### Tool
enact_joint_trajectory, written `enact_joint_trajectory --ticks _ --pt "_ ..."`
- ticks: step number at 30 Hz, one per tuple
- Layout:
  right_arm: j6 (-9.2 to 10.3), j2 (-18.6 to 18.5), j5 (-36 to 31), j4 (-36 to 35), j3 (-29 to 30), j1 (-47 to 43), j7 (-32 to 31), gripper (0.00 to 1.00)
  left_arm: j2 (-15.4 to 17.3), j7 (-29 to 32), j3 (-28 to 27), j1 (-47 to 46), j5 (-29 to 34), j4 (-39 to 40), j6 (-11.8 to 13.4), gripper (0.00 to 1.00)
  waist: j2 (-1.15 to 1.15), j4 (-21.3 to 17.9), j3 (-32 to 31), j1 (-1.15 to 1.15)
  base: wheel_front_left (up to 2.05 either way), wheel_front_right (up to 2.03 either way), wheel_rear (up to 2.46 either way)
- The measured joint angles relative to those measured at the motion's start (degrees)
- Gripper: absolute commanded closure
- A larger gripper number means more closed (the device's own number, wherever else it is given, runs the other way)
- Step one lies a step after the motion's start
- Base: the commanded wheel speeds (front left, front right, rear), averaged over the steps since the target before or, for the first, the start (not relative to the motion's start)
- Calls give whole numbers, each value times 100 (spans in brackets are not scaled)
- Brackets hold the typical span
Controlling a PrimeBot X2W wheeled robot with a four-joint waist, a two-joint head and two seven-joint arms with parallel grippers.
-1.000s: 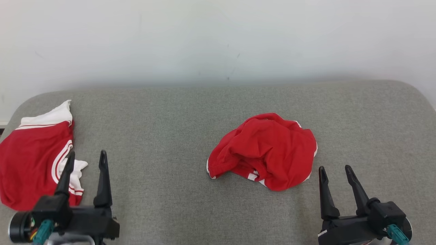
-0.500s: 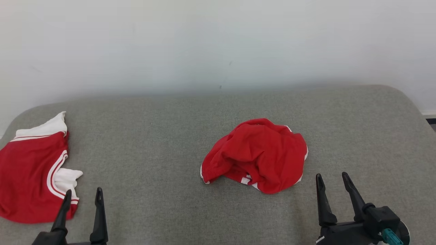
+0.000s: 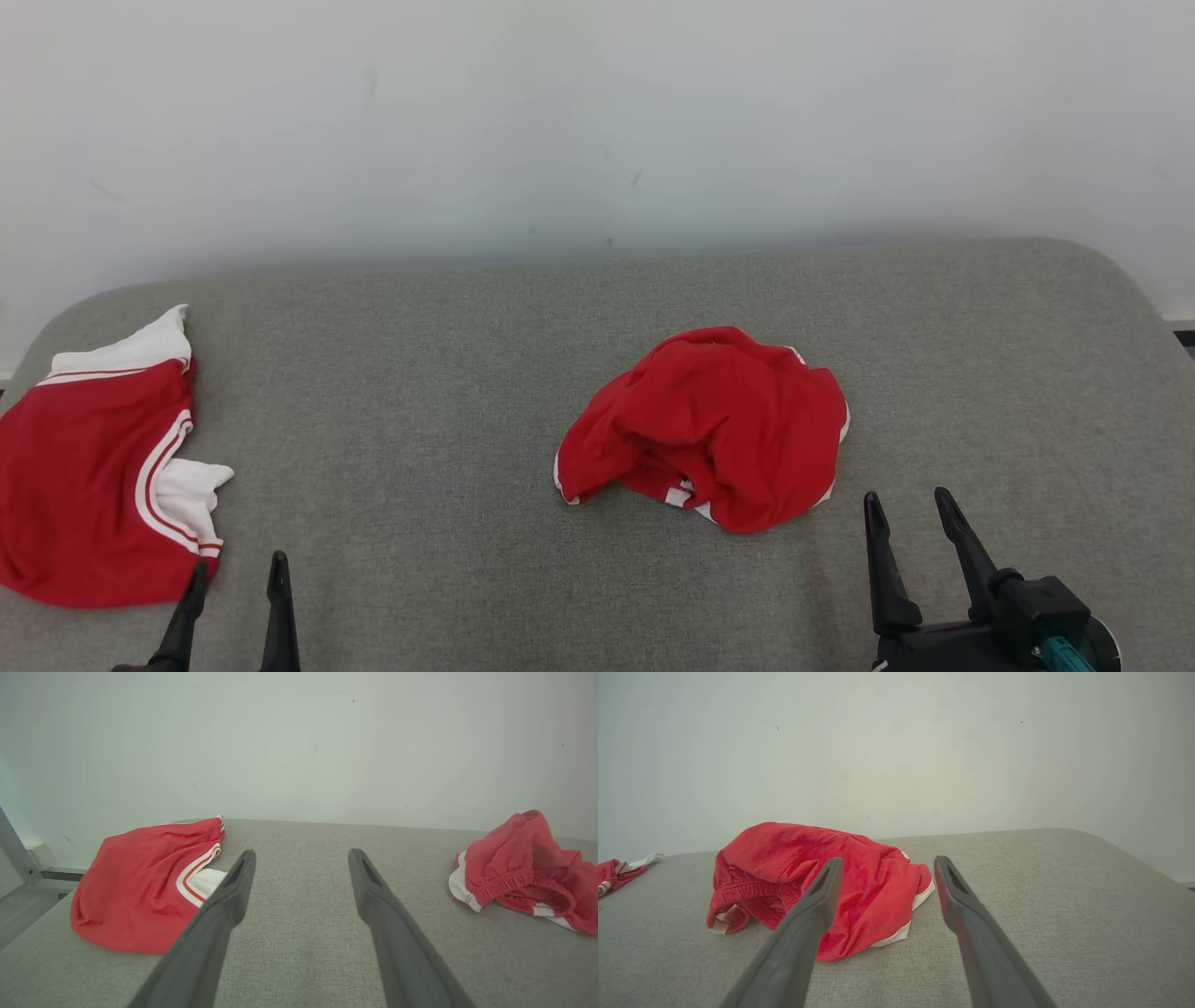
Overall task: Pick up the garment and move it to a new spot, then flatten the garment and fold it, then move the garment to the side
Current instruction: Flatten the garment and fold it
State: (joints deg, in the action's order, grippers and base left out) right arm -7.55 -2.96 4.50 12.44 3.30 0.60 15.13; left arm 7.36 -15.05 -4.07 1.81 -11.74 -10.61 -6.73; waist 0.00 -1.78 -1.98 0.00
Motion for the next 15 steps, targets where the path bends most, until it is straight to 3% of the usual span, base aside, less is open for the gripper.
enact_joint_trajectory --ticks 15 --pt "0 0 0 29 0 -1 0 0 -70 0 -40 -42 65 -91 -70 0 0 64 36 0 0 0 0"
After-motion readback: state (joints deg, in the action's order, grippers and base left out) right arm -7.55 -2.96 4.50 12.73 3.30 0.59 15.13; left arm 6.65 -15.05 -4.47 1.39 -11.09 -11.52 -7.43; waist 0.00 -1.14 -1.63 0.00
